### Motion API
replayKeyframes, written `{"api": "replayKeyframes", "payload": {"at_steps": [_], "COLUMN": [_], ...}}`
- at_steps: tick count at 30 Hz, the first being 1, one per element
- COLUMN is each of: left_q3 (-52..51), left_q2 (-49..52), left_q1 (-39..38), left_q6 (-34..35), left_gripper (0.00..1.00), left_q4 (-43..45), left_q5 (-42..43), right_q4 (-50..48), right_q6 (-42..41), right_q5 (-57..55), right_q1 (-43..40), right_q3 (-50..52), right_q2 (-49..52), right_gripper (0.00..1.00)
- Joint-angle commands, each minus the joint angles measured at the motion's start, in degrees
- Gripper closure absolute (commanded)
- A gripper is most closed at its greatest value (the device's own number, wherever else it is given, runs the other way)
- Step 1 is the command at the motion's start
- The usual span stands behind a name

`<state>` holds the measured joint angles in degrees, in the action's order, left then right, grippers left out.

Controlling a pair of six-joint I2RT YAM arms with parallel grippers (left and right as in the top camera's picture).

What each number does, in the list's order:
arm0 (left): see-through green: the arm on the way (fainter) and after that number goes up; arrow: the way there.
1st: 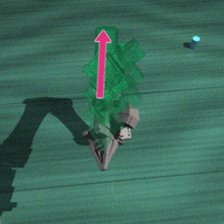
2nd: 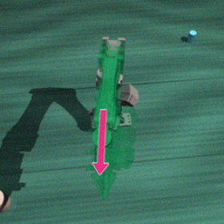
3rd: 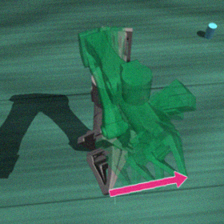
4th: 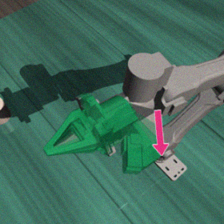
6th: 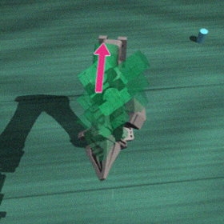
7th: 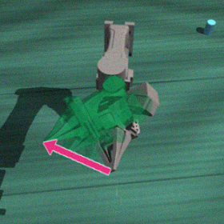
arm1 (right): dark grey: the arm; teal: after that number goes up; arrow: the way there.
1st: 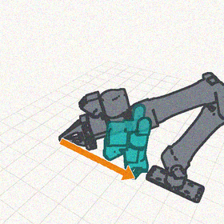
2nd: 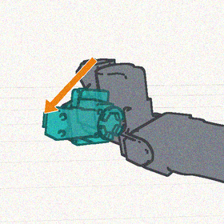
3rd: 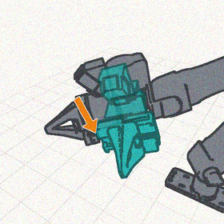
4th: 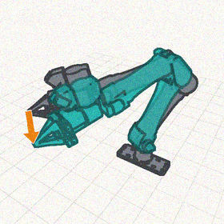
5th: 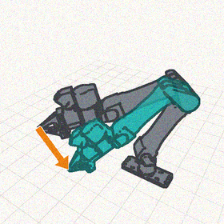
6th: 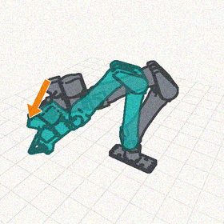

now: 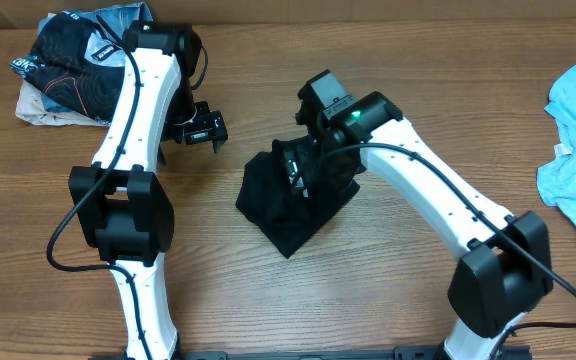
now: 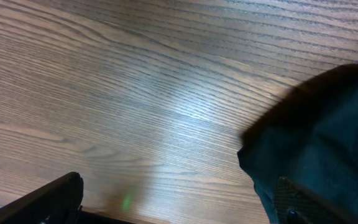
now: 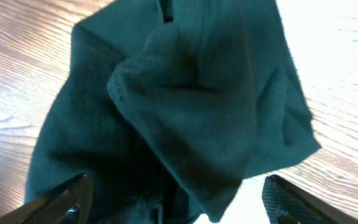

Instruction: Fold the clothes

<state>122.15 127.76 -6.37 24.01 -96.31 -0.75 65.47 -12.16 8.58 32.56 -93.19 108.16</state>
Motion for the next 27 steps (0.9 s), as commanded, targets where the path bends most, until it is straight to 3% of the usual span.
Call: {"api": "replayKeyframes", "payload": {"at_steps": [1,8,12,14,24,27], "left_q3": [-0.4,-0.8,-0.9,-0.9,-0.9,-0.9], "left_q2": [-2.0,-2.0,-2.0,-2.0,-2.0,-2.0], "left_q1": [-0.2,-0.2,-0.2,-0.2,-0.2,-0.2], "left_q6": [0.8,0.8,0.6,0.6,0.6,0.6], "left_gripper": [0.0,0.0,0.0,0.0,0.0,0.0], "left_q4": [-0.1,0.0,-0.1,-0.1,-0.1,-0.1], "left_q5": [-0.9,-1.0,-1.2,-1.2,-1.2,-1.2], "right_q4": [-0.4,-0.7,-0.7,-0.5,2.4,4.3], "right_q6": [-1.0,-1.7,-2.4,-4.2,-7.7,-8.1], "right_q5": [-0.7,-5.3,-8.2,-11.2,-25.1,-25.5], "right_q1": [0.1,0.1,-0.3,-0.7,-1.9,-3.3], "right_q3": [-0.1,-0.1,-0.1,-0.1,-0.2,-0.2], "right_q2": [3.3,5.4,5.4,5.4,5.3,5.3], "right_gripper": [0.09,0.21,0.55,0.63,0.65,0.71]}}
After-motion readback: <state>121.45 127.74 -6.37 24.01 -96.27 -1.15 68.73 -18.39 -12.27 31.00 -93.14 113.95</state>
